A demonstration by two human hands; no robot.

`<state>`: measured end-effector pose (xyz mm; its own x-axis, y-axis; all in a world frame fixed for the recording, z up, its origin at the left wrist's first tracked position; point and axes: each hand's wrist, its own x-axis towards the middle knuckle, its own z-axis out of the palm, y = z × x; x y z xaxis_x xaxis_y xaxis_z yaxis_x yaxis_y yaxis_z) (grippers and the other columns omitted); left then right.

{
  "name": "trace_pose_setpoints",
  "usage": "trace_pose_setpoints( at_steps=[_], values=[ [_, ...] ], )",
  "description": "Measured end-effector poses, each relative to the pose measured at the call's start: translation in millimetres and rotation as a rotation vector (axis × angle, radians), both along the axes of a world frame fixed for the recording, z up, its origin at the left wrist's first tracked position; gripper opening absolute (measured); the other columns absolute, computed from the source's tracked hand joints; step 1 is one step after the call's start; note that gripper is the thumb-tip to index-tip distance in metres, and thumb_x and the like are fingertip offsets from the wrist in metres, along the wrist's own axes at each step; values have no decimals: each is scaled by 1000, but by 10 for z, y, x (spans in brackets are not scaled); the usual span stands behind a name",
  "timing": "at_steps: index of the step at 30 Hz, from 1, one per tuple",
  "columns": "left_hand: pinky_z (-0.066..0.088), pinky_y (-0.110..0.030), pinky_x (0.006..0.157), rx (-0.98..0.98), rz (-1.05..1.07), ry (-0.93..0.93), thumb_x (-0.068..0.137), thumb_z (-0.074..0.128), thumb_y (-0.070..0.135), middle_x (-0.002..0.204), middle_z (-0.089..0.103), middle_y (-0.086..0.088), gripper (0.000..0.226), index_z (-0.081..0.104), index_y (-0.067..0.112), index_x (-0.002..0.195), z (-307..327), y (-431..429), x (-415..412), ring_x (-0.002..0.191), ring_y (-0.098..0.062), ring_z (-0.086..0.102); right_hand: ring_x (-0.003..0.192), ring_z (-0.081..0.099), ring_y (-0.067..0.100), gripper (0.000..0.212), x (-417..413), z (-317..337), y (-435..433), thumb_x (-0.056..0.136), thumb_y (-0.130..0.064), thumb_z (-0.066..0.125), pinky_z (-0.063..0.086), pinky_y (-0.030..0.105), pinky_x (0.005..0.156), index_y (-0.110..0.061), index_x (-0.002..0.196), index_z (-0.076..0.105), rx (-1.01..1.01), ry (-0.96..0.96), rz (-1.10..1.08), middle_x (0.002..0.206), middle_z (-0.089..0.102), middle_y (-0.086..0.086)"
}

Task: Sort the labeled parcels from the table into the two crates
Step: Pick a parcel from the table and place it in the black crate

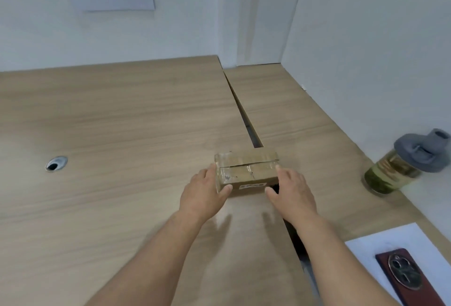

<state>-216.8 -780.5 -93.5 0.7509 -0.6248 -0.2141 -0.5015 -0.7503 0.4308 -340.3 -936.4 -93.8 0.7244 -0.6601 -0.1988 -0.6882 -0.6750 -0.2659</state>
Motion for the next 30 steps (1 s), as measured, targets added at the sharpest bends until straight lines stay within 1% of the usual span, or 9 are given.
trace_pose_setpoints(
  at_steps=[6, 9, 13, 17, 20, 23, 26, 28, 30],
  values=[
    [39, -38, 96, -46, 87, 74, 94, 48, 41, 139, 47, -6, 67, 18, 22, 150, -265, -321, 237, 125, -25, 43, 124, 41, 29, 50, 251, -210, -407, 96, -36, 47, 41, 40, 94, -10, 138, 40, 122, -47, -102, 133, 50, 10],
    [45, -38, 90, -55, 111, 122, 94, 46, 35, 129, 55, -7, 60, 22, 23, 148, -358, -377, 274, 115, -27, 52, 124, 41, 31, 49, 324, -319, -430, 98, -37, 44, 43, 42, 91, -8, 137, 39, 185, -51, -123, 134, 53, 9],
    [46, -37, 86, -92, 164, 158, 90, 51, 29, 120, 59, -6, 62, 26, 24, 146, -375, -274, 297, 107, -27, 56, 133, 32, 29, 70, 361, -346, -318, 96, -38, 52, 41, 42, 98, -15, 152, 18, 223, -63, -143, 144, 45, 6],
    [48, -40, 86, -168, 259, 202, 85, 54, 39, 117, 54, -4, 48, 39, 24, 129, -292, -48, 281, 101, -25, 58, 137, 31, 27, 94, 378, -281, -157, 82, -32, 70, 36, 39, 105, -16, 154, 12, 280, -118, -146, 148, 37, 7],
    [38, -34, 99, -169, 316, 225, 91, 50, 45, 136, 40, -8, 66, 24, 19, 147, -178, 143, 248, 122, -27, 47, 139, 30, 26, 102, 382, -198, 21, 81, -29, 73, 35, 37, 106, -15, 155, 5, 338, -148, -121, 151, 30, 9],
    [34, -28, 95, -248, 363, 232, 93, 49, 47, 138, 37, -9, 66, 25, 20, 148, -78, 395, 206, 121, -25, 46, 140, 30, 27, 106, 346, -126, 189, 79, -37, 75, 37, 42, 109, -21, 156, 3, 497, -262, -137, 155, 23, 9],
    [45, -34, 93, -414, 437, 259, 90, 54, 47, 126, 52, -10, 49, 44, 18, 129, -37, 651, 189, 105, -23, 54, 135, 39, 24, 94, 304, -30, 404, 77, -54, 69, 40, 46, 108, -26, 153, 22, 670, -369, -151, 151, 32, 5],
    [50, -41, 88, -520, 515, 319, 91, 54, 46, 113, 58, -10, 38, 45, 15, 112, 5, 806, 164, 92, -21, 57, 115, 54, 19, 76, 285, 11, 559, 76, -62, 64, 50, 50, 98, -26, 138, 41, 760, -425, -170, 132, 50, 3],
    [51, -48, 87, -590, 591, 371, 91, 52, 49, 105, 57, -6, 39, 43, 13, 102, 51, 957, 123, 92, -21, 57, 102, 59, 19, 49, 278, 24, 708, 85, -58, 59, 53, 53, 92, -22, 117, 50, 822, -493, -224, 115, 57, 3]
  ],
)
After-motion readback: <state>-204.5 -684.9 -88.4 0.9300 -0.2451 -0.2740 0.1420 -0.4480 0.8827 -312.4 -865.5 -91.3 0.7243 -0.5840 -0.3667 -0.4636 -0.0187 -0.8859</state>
